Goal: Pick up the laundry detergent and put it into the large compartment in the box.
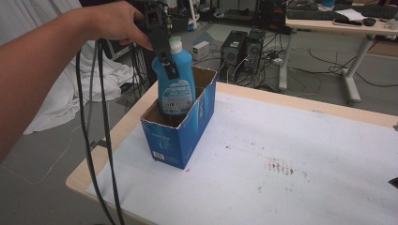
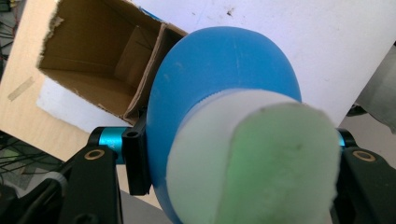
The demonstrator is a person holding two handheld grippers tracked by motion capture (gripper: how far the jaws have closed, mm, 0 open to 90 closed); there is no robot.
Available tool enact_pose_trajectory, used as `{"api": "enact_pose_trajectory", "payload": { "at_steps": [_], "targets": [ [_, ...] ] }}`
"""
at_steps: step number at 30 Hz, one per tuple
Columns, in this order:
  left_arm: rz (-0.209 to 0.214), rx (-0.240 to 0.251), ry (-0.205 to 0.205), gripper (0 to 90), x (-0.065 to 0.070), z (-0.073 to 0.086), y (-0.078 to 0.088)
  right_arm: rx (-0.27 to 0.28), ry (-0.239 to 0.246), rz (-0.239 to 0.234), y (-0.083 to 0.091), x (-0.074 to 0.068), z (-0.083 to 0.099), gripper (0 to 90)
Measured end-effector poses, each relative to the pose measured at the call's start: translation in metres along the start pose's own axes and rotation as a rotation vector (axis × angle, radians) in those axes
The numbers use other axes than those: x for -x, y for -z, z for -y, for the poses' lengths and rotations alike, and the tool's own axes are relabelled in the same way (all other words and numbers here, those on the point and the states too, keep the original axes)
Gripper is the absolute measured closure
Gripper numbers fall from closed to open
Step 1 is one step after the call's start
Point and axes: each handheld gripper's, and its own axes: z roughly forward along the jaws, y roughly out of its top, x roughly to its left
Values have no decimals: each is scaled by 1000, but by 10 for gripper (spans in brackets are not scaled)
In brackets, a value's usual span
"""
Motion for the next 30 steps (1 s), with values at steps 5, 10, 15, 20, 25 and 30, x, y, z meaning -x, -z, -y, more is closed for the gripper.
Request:
{"api": "enact_pose_trajectory", "payload": {
  "at_steps": [5, 10, 15, 20, 25, 30],
  "targets": [
    [9, -14, 0, 378, -3, 1, -18, -5, 1, -5, -4, 2, 0, 12],
    [22, -33, -3, 378, -7, 4, -35, -11, 1, -11, -8, 3, -1, 12],
    [41, -45, -7, 378, -10, 8, -53, -18, -5, -15, -12, 4, -2, 12],
    [49, -61, -5, 378, -10, 11, -70, -23, 0, -19, -16, 5, -4, 12],
    [61, -77, -2, 377, -9, 14, -83, -28, 1, -24, -18, 6, -5, 12],
    [73, -85, 8, 378, -7, 16, -95, -29, -4, -25, -19, 5, -4, 12]
  ]
}}
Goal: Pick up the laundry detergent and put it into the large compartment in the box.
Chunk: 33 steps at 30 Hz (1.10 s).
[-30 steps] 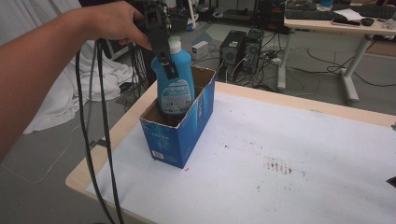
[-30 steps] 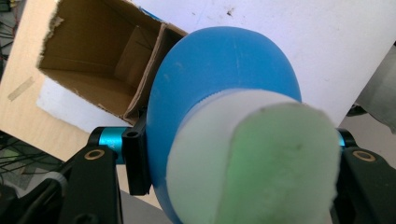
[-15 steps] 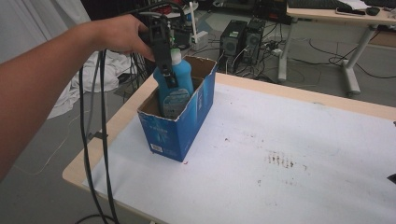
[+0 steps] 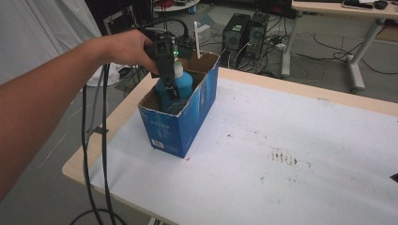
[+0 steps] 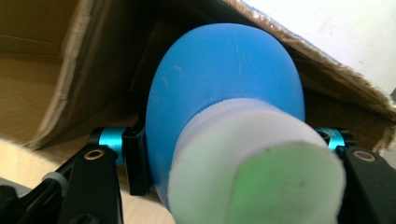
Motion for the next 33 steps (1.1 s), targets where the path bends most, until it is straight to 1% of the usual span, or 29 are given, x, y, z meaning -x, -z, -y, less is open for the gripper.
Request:
{"api": "enact_pose_trajectory", "payload": {
  "at_steps": [2, 3, 4, 8, 13, 18, 21, 23, 27, 28, 29, 32, 33],
  "targets": [
    [0, -8, -10, 378, 0, 0, -4, 1, 3, 1, 0, 0, 1, 12],
    [1, -3, 0, 378, 1, 0, -7, 1, -3, 0, -1, 0, 1, 12],
    [3, -9, -2, 378, 1, 0, -8, -1, 3, -1, -1, 0, 1, 12],
    [6, -21, 4, 378, 1, 2, -14, 1, 0, 1, 0, -1, 2, 12],
    [5, -18, 7, 377, 1, 2, -16, 2, 2, 3, 0, -1, 3, 12],
    [9, -22, 25, 377, -1, 1, -18, 2, -1, 0, -1, -1, 4, 12],
    [12, -15, 35, 375, -2, 0, -19, 3, -2, 0, -2, -1, 4, 12],
    [12, -9, 32, 375, -2, -1, -19, 4, 1, -1, -3, -1, 4, 12],
    [12, -3, 40, 373, -3, -2, -19, 1, 4, -4, -4, -1, 3, 12],
    [11, 4, 46, 364, -3, -2, -18, 2, 5, -5, -4, -2, 3, 12],
    [14, 10, 49, 337, -3, -2, -17, 3, 5, -5, -4, -2, 3, 12],
    [15, 43, 61, 332, -4, 0, -11, 1, 3, -3, -4, -2, 4, 12],
    [13, 50, 71, 304, -4, 1, -8, 2, 3, -5, -4, -1, 4, 12]
  ]
}}
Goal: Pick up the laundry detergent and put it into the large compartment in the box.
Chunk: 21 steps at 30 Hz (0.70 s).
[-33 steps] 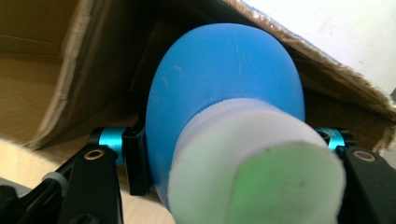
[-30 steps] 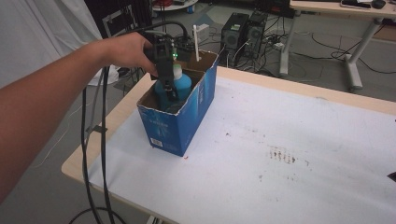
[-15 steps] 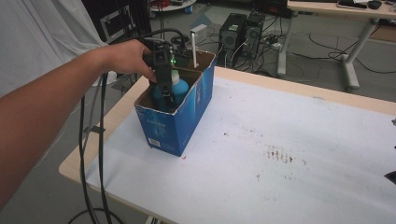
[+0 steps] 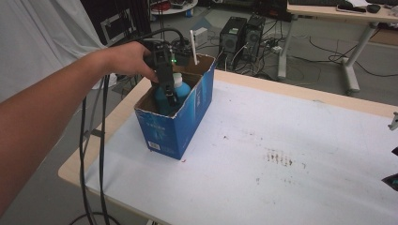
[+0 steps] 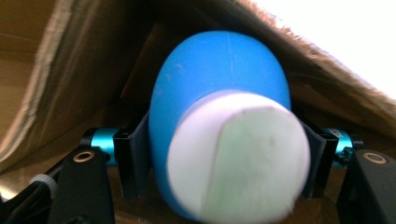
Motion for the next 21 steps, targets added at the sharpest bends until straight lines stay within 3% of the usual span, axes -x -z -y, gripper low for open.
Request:
{"api": "enact_pose_trajectory", "payload": {
  "at_steps": [6, 8, 11, 17, 21],
  "targets": [
    [3, 29, 21, 284, 1, 3, 10, 3, -1, 0, 0, -2, 0, 12],
    [4, 36, 45, 219, 1, 3, 15, 4, 2, 1, 1, -2, 0, 12],
    [-7, 56, 86, 216, 2, 5, 22, 8, 5, 4, 2, -3, 1, 12],
    [-20, 99, 88, 216, 9, 5, 48, 10, 0, 7, 6, -5, 3, 12],
    [-46, 100, 71, 216, 20, 0, 69, 12, 2, 8, 7, -7, 4, 12]
  ]
}}
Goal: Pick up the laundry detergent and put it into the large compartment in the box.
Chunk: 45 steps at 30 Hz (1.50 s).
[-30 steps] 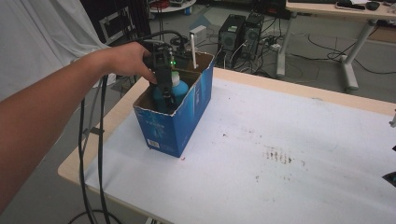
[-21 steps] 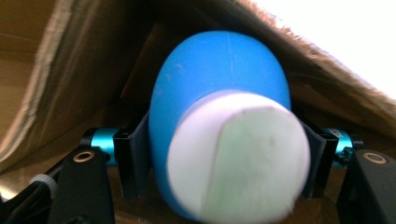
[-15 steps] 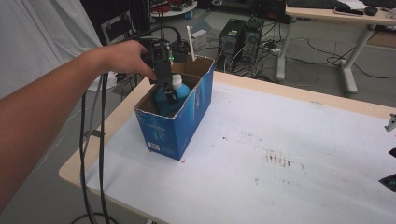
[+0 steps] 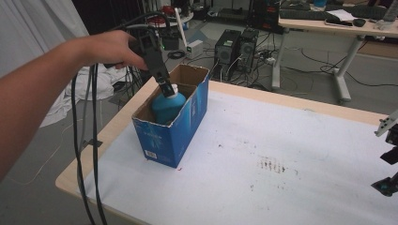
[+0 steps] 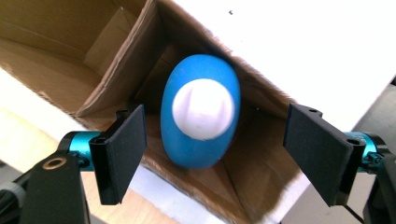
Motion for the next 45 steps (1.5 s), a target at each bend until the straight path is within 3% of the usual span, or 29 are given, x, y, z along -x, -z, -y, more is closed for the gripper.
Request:
{"api": "enact_pose_trajectory", "payload": {
  "at_steps": [5, 6, 10, 12, 15, 18, 20, 22, 29, 34, 45],
  "targets": [
    [-34, 18, 5, 216, 10, -10, 22, 7, 2, 3, 2, -2, 1, 12],
    [-35, 35, -16, 216, 15, -14, 31, 7, 3, 3, 2, -2, 1, 12],
    [-20, 67, -33, 216, 22, -21, 41, 15, -2, 6, 5, -3, 3, 12],
    [-9, 113, -39, 216, 32, -30, 45, 16, -5, 7, 6, -4, 3, 12],
    [6, 121, -68, 216, 38, -35, 45, 19, 1, 9, 7, -5, 4, 12],
    [4, 106, -97, 216, 50, -47, 38, 25, 3, 12, 8, -7, 4, 12],
    [-5, 96, -101, 144, 56, -53, 35, 28, 5, 11, 8, -8, 4, 12],
    [-4, 91, -119, 142, 60, -58, 31, 31, 7, 16, 9, -9, 4, 12],
    [27, 94, -167, 67, 77, -74, 20, 36, 6, 13, 8, -11, 6, 12],
    [50, 82, -176, 29, 85, -85, 10, 43, 8, 14, 8, -13, 7, 12],
    [21, 83, -188, 16, 97, -108, -18, 45, 9, 13, 7, -15, 8, 12]
  ]
}}
